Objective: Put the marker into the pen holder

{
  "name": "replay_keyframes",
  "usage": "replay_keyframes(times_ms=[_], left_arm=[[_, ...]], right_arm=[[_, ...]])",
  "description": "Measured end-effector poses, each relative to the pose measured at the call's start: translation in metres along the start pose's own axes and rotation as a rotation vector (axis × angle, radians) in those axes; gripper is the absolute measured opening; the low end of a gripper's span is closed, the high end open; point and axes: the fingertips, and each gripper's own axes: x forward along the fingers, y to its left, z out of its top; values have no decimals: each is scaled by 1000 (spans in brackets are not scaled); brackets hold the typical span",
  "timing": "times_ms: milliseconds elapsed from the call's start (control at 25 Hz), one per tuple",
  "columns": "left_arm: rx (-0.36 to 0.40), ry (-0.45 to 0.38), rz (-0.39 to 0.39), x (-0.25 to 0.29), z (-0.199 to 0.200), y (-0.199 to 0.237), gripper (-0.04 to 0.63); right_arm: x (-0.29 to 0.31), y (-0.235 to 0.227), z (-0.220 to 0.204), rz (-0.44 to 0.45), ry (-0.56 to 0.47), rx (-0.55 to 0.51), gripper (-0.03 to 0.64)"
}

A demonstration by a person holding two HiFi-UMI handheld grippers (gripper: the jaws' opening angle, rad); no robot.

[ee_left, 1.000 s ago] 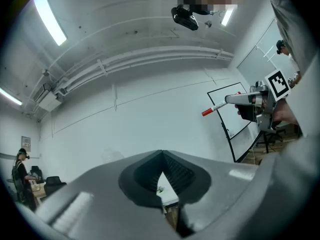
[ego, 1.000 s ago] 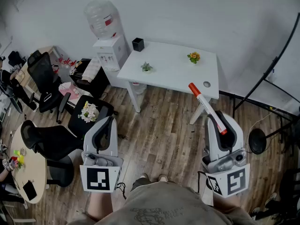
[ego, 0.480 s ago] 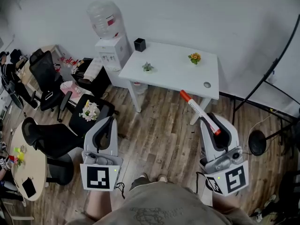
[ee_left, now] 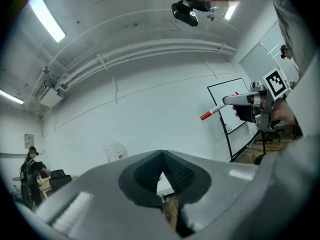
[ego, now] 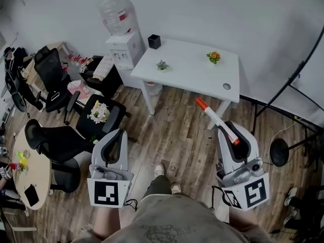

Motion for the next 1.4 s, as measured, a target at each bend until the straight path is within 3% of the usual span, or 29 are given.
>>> replay_keyframes(times_ms=[520, 1040, 1400], left_arm=[[-23, -12, -19, 52, -18, 30, 0], [-63, 3, -45, 191, -54, 127, 0], [-29, 1, -73, 275, -72, 199, 0]], right_arm=[[58, -8, -28, 8, 42, -7, 101], [218, -37, -80, 34, 118, -24, 101], [329, -50, -110, 26, 133, -28, 101]])
